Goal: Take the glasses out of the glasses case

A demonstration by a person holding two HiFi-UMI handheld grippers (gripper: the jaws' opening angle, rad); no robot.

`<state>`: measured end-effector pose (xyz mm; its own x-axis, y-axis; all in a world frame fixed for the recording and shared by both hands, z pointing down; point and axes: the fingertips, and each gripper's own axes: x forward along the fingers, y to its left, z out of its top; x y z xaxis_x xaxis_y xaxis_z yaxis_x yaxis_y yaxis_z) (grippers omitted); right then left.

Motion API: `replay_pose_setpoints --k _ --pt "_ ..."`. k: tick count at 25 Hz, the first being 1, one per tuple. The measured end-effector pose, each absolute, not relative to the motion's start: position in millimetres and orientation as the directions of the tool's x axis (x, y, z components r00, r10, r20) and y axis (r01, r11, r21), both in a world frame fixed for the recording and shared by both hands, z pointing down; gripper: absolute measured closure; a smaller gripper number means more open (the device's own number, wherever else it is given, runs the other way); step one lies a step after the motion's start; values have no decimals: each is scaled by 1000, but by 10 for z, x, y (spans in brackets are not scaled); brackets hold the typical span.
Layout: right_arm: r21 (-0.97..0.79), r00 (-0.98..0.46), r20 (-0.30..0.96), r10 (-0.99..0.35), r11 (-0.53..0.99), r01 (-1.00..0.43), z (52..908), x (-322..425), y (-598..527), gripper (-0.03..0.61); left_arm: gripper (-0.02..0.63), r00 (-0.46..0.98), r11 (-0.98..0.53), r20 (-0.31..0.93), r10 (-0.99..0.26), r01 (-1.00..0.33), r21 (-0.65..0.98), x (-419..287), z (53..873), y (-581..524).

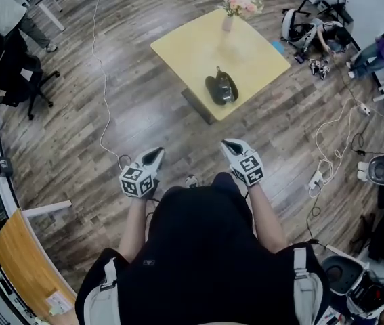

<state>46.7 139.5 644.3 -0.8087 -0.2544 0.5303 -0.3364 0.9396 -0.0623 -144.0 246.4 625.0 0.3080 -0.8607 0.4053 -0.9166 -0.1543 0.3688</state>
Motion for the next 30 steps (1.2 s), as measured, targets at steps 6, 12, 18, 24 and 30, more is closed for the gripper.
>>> replay_pose_setpoints --k 6,12,18,24,30 --pt "-82 -796 546 -260 930 -360 6529 522 1273 574 581 323 -166 407 -855 -913 374 -1435 6268 2286" --pt "-88 -803 544 -241 936 -341 6525 441 1025 574 581 290 -133 408 -866 -919 371 -1527 6244 2110" --pt "-90 -824 525 -211 949 -301 6474 281 694 574 581 267 -104 421 -867 -923 371 -1512 6260 1905" --pt "-117 -826 536 -178 953 -281 6563 275 405 574 581 260 -92 434 -863 -924 372 -1473 6252 1564" --pt "-139 -827 533 -176 947 -291 6632 322 19 574 581 269 -101 447 -853 -926 365 -1432 6229 1131"
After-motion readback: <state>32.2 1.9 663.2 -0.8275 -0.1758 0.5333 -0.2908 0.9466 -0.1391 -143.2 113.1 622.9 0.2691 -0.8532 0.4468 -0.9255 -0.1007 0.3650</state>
